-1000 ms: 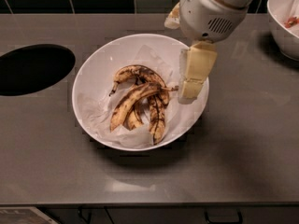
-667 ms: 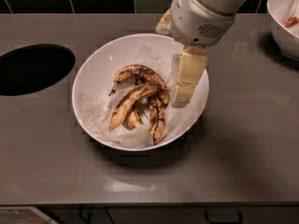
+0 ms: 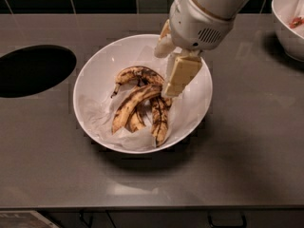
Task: Pick banana from white bowl
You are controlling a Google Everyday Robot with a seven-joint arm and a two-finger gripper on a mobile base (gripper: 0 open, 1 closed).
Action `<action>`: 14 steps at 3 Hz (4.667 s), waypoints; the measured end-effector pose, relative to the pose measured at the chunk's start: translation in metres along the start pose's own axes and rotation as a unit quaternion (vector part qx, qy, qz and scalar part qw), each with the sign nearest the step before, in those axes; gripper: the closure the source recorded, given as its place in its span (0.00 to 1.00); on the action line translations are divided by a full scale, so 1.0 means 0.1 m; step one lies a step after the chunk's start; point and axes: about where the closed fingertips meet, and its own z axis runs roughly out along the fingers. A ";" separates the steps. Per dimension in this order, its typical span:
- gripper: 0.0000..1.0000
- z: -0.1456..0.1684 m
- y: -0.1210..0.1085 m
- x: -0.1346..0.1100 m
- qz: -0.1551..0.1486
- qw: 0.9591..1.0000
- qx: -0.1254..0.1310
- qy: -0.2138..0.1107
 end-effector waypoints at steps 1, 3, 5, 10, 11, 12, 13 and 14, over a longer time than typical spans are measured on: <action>0.36 0.12 -0.01 -0.04 -0.006 1.000 -0.017 -0.008; 0.36 0.31 -0.08 -0.14 -0.023 0.999 -0.043 -0.018; 0.38 0.41 -0.10 -0.15 -0.025 0.998 -0.053 -0.021; 0.37 0.70 -0.11 -0.18 -0.027 0.996 -0.075 -0.032; 0.37 0.78 -0.10 -0.18 -0.028 0.996 -0.080 -0.034; 0.37 0.85 -0.10 -0.18 -0.028 0.995 -0.085 -0.036; 0.37 0.94 -0.08 -0.17 -0.025 0.995 -0.091 -0.037; 0.37 1.03 -0.05 -0.14 -0.022 0.994 -0.097 -0.037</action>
Offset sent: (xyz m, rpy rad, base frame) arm 0.0131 0.0237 -0.0291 0.0132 0.0947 0.0852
